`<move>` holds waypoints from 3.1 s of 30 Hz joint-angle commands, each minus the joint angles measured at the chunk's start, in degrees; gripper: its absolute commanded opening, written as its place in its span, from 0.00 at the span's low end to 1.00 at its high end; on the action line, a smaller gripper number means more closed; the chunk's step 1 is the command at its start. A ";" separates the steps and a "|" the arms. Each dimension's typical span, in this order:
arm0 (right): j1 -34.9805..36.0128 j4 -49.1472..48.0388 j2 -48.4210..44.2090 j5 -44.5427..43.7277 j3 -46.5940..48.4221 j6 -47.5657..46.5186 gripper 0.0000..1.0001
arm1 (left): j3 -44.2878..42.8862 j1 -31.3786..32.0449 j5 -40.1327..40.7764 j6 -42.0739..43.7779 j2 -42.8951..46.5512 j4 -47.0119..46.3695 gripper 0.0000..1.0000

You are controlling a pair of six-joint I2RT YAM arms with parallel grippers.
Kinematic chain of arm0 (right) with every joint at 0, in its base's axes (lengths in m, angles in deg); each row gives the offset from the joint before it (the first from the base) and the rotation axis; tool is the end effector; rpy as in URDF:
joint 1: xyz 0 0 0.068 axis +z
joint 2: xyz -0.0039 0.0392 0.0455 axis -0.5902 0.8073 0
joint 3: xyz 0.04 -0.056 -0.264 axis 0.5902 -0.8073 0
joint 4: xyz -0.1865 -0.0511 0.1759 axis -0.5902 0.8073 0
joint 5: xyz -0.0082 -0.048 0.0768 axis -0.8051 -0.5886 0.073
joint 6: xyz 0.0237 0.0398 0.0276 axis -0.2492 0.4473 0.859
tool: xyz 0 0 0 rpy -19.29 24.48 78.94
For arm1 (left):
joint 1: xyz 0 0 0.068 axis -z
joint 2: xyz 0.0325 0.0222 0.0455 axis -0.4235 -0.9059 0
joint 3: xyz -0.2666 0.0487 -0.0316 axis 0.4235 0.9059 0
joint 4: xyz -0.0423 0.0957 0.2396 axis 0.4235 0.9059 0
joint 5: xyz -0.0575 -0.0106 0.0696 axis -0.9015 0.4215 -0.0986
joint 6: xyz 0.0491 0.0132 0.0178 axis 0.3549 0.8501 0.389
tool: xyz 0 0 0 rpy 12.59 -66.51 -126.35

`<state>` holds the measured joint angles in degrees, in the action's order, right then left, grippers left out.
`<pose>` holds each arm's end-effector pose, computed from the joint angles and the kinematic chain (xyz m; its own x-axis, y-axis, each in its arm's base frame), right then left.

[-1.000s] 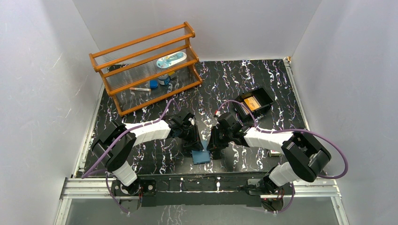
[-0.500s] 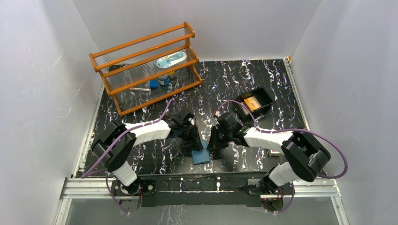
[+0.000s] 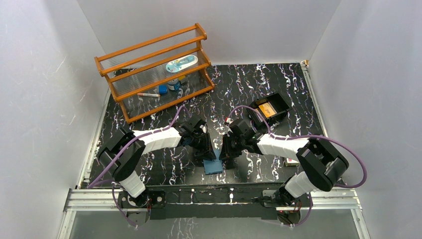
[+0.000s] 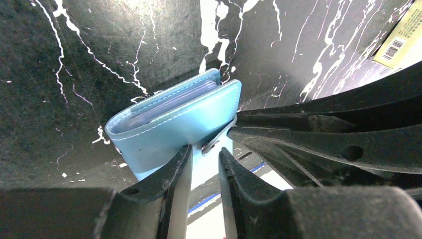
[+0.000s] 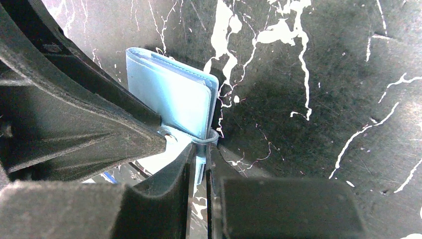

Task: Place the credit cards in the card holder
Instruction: Close the card holder at the center of the board.

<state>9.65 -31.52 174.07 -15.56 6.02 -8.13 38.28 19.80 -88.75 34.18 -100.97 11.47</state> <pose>0.1852 0.2039 0.1576 -0.9203 -0.0990 -0.3785 -0.3082 0.7793 0.5456 0.2149 -0.2325 0.1591 -0.9932 -0.0862 -0.0785 -0.0156 0.7652 -0.6435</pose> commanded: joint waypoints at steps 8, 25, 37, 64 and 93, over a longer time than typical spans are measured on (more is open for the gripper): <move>1.10 1.16 0.80 2.86 3.30 -1.50 0.20 | -0.06 0.93 0.98 0.46 -3.57 2.92 0.18; 1.05 2.23 1.26 2.76 4.06 -2.27 0.23 | -1.83 1.08 -2.20 -0.05 -3.26 2.22 0.20; 1.45 2.43 0.82 2.60 3.62 -3.70 0.23 | -2.49 1.23 -1.75 -2.04 -6.25 2.43 0.27; 1.48 4.25 -1.58 -3.59 3.00 -1.24 0.29 | -4.05 3.82 1.73 -1.52 -4.94 11.39 0.15; 1.50 3.61 -0.67 -1.19 3.08 -2.10 0.25 | -8.20 4.64 5.79 -0.25 -4.07 18.37 0.24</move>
<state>10.83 -27.23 173.77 -18.16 7.77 -9.73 30.37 24.13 -84.99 32.89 -104.73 24.33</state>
